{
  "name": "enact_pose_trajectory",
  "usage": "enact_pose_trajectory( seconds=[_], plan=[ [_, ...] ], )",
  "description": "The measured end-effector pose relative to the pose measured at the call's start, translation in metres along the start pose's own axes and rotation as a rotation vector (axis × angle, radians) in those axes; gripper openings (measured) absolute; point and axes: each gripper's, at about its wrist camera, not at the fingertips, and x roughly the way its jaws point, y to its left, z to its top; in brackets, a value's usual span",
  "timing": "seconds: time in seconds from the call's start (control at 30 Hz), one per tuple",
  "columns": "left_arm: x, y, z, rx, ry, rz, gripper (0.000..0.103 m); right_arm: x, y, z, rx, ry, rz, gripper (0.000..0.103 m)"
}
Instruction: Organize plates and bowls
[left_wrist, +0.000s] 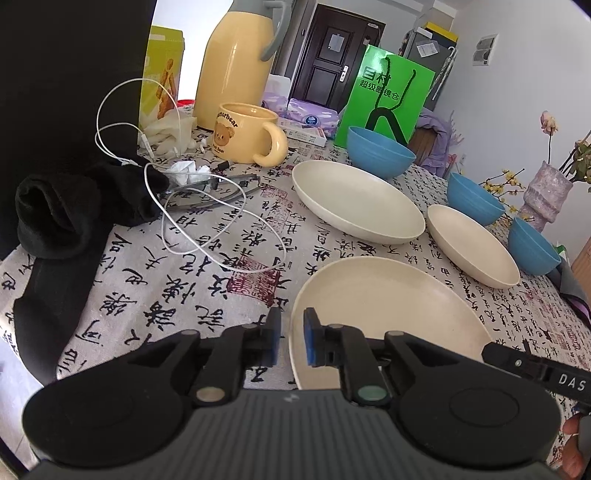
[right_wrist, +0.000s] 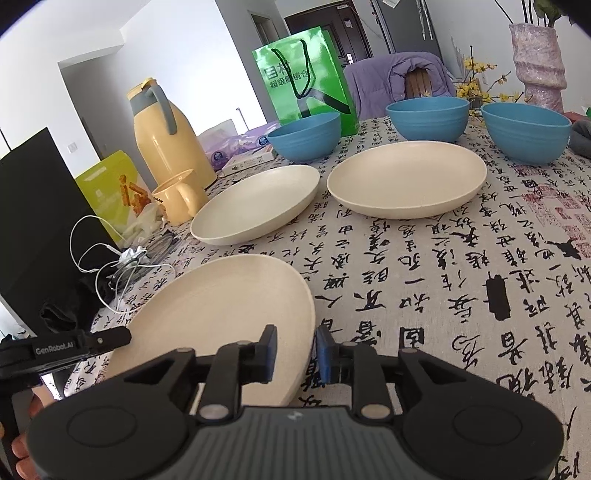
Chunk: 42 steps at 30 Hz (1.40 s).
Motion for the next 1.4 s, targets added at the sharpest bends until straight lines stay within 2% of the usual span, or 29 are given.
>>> enact_pose_trajectory(
  seconds=[0.03, 0.07, 0.1, 0.17, 0.23, 0.27, 0.33, 0.43, 0.47, 0.7, 0.77, 0.9, 1.07, 1.4],
  plan=[
    [-0.004, -0.001, 0.0, 0.01, -0.011, 0.012, 0.045, -0.003, -0.001, 0.0, -0.004, -0.012, -0.005, 0.043],
    [-0.009, -0.002, -0.001, 0.024, -0.029, 0.024, 0.052, -0.007, -0.002, 0.001, -0.011, -0.023, -0.015, 0.047],
    [-0.016, -0.004, -0.002, 0.043, -0.053, 0.035, 0.057, -0.011, -0.002, 0.001, -0.019, -0.034, -0.024, 0.051],
    [-0.029, -0.012, -0.006, 0.104, -0.097, 0.051, 0.06, -0.02, -0.005, 0.002, -0.036, -0.06, -0.041, 0.052],
    [-0.043, -0.021, -0.011, 0.157, -0.136, 0.063, 0.075, -0.031, -0.006, 0.003, -0.063, -0.085, -0.051, 0.057],
    [-0.051, -0.025, -0.015, 0.179, -0.16, 0.06, 0.078, -0.037, -0.006, 0.002, -0.084, -0.102, -0.059, 0.059],
    [-0.066, -0.034, -0.024, 0.224, -0.204, 0.047, 0.085, -0.051, -0.003, -0.001, -0.14, -0.146, -0.076, 0.065],
    [-0.087, -0.052, -0.042, 0.283, -0.26, 0.013, 0.096, -0.075, 0.002, -0.012, -0.243, -0.236, -0.101, 0.082],
    [-0.094, -0.057, -0.047, 0.295, -0.277, 0.001, 0.098, -0.084, 0.002, -0.017, -0.275, -0.266, -0.105, 0.085],
    [-0.125, -0.094, -0.096, 0.352, -0.365, -0.061, 0.103, -0.143, 0.001, -0.067, -0.404, -0.452, -0.132, 0.103],
    [-0.13, -0.102, -0.108, 0.364, -0.374, -0.063, 0.103, -0.157, -0.005, -0.082, -0.397, -0.489, -0.136, 0.103],
    [-0.137, -0.111, -0.127, 0.358, -0.386, -0.077, 0.103, -0.179, -0.02, -0.105, -0.368, -0.501, -0.162, 0.103],
    [-0.138, -0.121, -0.134, 0.332, -0.38, -0.081, 0.103, -0.191, -0.043, -0.124, -0.323, -0.471, -0.211, 0.103],
    [-0.136, -0.135, -0.138, 0.358, -0.375, -0.096, 0.103, -0.196, -0.061, -0.127, -0.291, -0.485, -0.261, 0.103]
  ],
)
